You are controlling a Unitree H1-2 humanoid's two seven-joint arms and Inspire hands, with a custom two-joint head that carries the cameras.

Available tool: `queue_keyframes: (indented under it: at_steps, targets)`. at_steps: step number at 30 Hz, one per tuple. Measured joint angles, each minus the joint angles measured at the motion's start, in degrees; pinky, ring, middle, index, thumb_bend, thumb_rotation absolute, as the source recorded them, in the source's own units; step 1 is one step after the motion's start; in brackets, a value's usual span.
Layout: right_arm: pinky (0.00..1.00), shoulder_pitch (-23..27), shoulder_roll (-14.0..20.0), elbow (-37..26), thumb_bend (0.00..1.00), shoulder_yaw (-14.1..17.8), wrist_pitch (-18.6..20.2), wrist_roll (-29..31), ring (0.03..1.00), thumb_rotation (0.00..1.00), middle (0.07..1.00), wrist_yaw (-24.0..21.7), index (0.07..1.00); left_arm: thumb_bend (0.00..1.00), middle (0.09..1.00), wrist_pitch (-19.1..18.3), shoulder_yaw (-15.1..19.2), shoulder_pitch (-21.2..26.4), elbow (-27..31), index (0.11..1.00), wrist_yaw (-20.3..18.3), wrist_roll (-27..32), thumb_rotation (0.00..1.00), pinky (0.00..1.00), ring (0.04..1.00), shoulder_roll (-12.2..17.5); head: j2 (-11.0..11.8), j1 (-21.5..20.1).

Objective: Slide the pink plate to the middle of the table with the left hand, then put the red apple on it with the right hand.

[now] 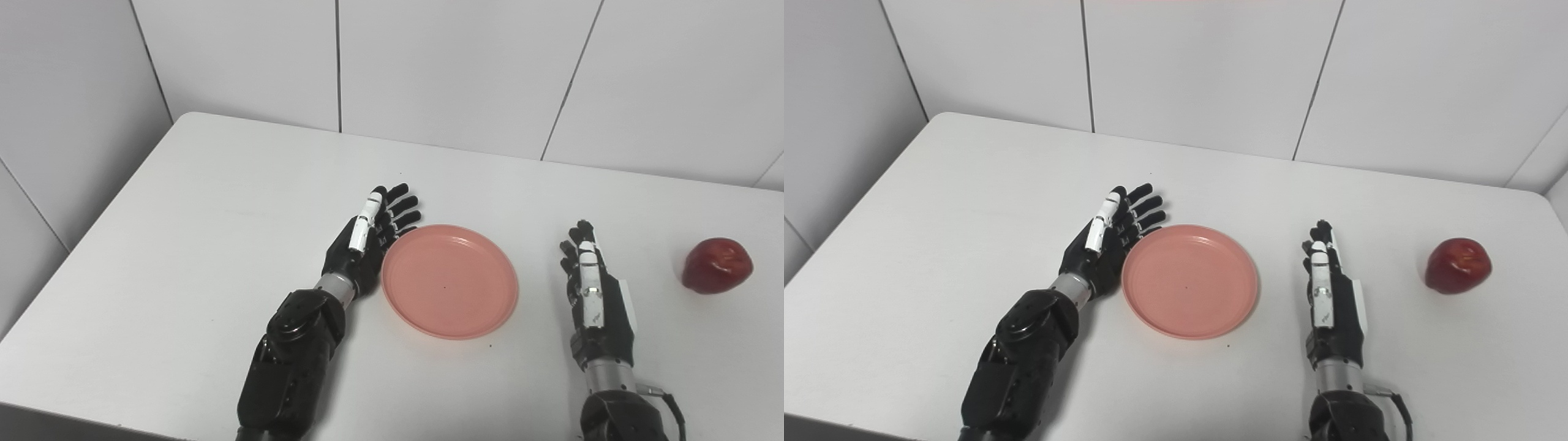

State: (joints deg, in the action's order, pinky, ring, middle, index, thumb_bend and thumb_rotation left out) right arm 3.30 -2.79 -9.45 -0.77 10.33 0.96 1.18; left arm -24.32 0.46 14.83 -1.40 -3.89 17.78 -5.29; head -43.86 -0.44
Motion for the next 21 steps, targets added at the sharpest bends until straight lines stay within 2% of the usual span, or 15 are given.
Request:
queue_keyframes:
  at_steps: [9,17,21]
  targets:
    - [0.99,0.5,-0.7,-1.3,0.27,0.3,0.8,-0.2,0.946,1.00,0.961,0.5,0.957,0.36,0.885,0.1,-0.2,-0.3,0.3,0.873,-0.1,0.3,1.00,0.88,0.878,0.0,-0.4,-1.9]
    - [1.00,1.5,-0.5,-1.7,0.32,1.5,0.9,0.0,0.953,1.00,0.949,1.3,0.943,0.36,0.888,3.2,-1.0,-0.8,-0.6,0.876,-0.9,-1.9,1.00,0.87,0.872,0.6,-0.5,-5.3]
    - [0.95,2.3,1.3,-2.7,0.31,1.8,0.9,-0.6,0.944,1.00,0.946,1.3,0.942,0.37,0.886,4.8,-1.0,-0.9,-1.2,0.871,-1.5,-2.4,1.00,0.87,0.873,1.1,-0.4,-6.8]
